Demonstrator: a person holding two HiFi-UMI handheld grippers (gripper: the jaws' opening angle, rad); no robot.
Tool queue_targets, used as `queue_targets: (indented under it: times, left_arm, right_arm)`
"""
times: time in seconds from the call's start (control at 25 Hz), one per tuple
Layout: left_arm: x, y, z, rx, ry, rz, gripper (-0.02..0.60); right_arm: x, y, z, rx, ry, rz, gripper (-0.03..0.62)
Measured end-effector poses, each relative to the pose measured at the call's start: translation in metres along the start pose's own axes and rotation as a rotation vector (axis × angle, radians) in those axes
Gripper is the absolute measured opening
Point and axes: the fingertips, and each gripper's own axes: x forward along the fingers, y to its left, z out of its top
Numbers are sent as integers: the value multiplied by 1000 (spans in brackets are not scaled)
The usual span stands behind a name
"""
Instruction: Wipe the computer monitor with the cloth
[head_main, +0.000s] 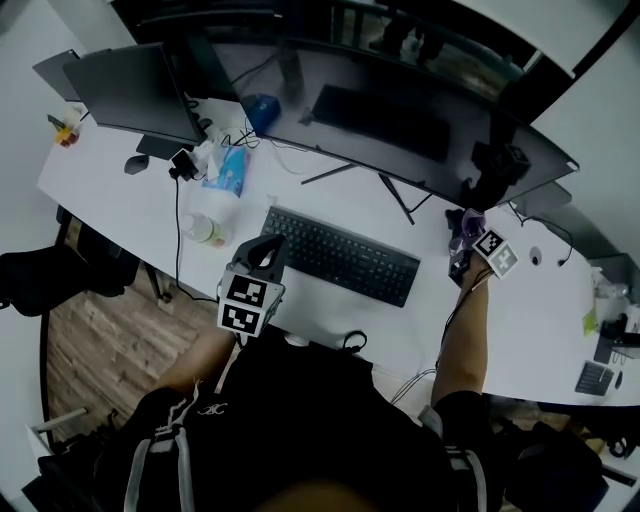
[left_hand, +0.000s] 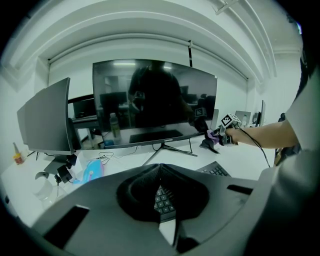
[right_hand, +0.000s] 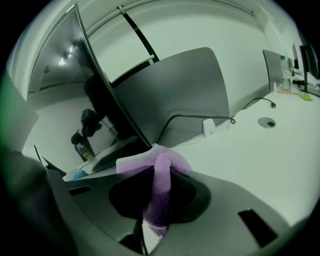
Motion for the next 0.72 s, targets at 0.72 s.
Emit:
queue_targets:
  times: [0.72]
  left_arm:
    - [-37,64,-2,-49,-53,56,14]
  right_arm:
    - [35,140,-73,-157,153,155,84]
